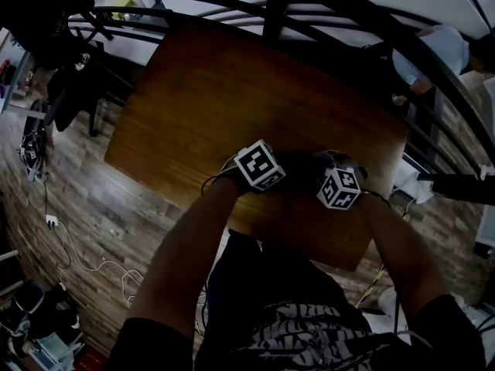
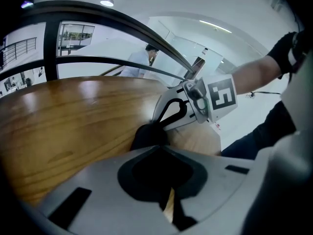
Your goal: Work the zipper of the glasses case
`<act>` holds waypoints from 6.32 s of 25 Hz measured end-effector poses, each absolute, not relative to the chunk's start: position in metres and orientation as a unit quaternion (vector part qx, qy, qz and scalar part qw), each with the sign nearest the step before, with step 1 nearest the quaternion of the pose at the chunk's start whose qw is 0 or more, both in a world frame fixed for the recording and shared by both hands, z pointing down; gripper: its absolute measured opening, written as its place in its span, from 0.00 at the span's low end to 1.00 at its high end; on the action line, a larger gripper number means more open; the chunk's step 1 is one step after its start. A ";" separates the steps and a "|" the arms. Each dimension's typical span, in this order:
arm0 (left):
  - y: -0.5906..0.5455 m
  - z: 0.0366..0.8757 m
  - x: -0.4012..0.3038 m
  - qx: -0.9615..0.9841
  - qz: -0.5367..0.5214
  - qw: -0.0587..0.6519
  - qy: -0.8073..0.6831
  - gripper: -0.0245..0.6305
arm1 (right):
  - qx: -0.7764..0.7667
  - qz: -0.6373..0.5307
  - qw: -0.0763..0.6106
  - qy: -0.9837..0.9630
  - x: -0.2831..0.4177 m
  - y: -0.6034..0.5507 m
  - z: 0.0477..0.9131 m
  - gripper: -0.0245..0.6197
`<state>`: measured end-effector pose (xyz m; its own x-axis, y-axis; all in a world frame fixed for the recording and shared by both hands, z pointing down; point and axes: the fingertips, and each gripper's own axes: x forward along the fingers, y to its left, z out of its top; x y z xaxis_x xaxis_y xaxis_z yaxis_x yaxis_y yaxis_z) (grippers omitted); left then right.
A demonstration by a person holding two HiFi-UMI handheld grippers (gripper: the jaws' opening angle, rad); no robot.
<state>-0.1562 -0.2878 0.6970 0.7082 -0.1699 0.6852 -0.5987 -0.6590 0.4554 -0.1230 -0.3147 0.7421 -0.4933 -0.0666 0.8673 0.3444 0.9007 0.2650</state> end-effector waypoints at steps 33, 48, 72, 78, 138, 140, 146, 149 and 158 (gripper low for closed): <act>-0.291 0.697 -0.144 0.835 0.285 0.411 -0.229 0.04 | 0.081 0.054 0.479 -0.872 -0.122 -0.249 0.733 0.04; -0.293 0.697 -0.146 0.835 0.278 0.425 -0.214 0.04 | 0.128 0.129 0.451 -0.874 -0.167 -0.216 0.739 0.04; -0.292 0.689 -0.159 0.831 0.212 0.460 -0.229 0.04 | 0.229 0.272 0.387 -0.851 -0.218 -0.194 0.744 0.04; -0.297 0.691 -0.162 0.815 0.197 0.479 -0.258 0.04 | 0.246 0.272 0.377 -0.851 -0.215 -0.196 0.744 0.04; -0.301 0.695 -0.157 0.817 0.234 0.440 -0.291 0.04 | 0.278 0.226 0.408 -0.840 -0.153 -0.235 0.734 0.04; -0.302 0.696 -0.159 0.816 0.235 0.440 -0.292 0.04 | 0.281 0.229 0.406 -0.839 -0.151 -0.238 0.735 0.04; -0.302 0.695 -0.161 0.815 0.237 0.440 -0.293 0.04 | 0.291 0.235 0.402 -0.836 -0.146 -0.248 0.734 0.04; -0.301 0.695 -0.159 0.815 0.237 0.441 -0.292 0.04 | 0.293 0.236 0.402 -0.835 -0.143 -0.249 0.734 0.04; -0.303 0.695 -0.159 0.817 0.241 0.432 -0.297 0.04 | 0.298 0.234 0.400 -0.835 -0.137 -0.259 0.734 0.04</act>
<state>-0.1593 -0.3028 0.6954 0.7080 -0.2767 0.6497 -0.6928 -0.4504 0.5631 -0.1367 -0.2593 0.7344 -0.5030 -0.3103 0.8067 -0.6847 0.7126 -0.1528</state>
